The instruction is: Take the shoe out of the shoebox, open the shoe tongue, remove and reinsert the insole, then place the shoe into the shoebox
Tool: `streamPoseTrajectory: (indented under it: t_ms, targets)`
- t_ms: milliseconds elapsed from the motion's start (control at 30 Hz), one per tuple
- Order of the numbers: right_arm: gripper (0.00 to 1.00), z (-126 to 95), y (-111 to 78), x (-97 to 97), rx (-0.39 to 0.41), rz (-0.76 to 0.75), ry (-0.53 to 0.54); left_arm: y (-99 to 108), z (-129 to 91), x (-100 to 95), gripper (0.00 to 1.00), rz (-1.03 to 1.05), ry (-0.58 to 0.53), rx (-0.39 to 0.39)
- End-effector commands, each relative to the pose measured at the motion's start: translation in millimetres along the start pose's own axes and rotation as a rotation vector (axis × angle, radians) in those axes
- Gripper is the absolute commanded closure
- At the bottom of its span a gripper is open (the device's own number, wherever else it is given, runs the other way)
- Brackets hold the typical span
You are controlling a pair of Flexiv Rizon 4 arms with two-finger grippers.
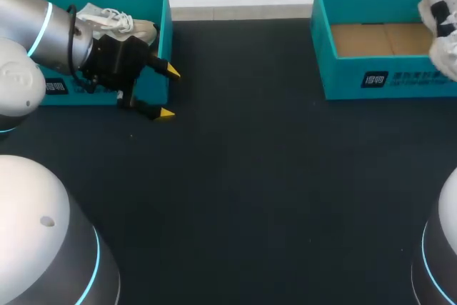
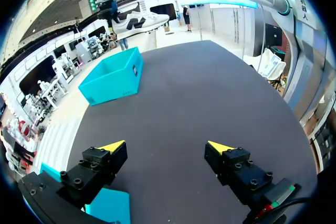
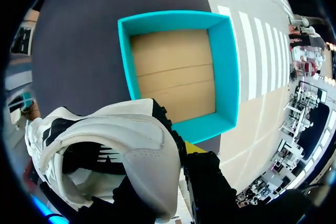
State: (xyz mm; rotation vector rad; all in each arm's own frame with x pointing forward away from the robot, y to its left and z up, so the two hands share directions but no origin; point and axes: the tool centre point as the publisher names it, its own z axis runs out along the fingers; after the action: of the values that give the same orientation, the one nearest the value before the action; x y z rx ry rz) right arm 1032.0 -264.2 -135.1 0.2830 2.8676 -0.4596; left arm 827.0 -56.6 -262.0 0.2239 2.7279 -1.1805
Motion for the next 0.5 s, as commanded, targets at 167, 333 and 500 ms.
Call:
streamPoseTrajectory:
  t_ms: [167,333,500]
  targets:
    - [1.00,35,-32.3,-14.5,-0.006,-0.037,0.056,0,0,0.2,0.00,0.001,0.000,-0.002]
    - [1.00,63,-47.2,-17.2,0.011,-0.007,0.112,0,0,0.2,0.00,0.001,0.000,-0.002]
    - [1.00,65,-54.9,-24.4,0.014,0.121,0.080,0,0,0.2,0.00,0.001,0.000,-0.002]
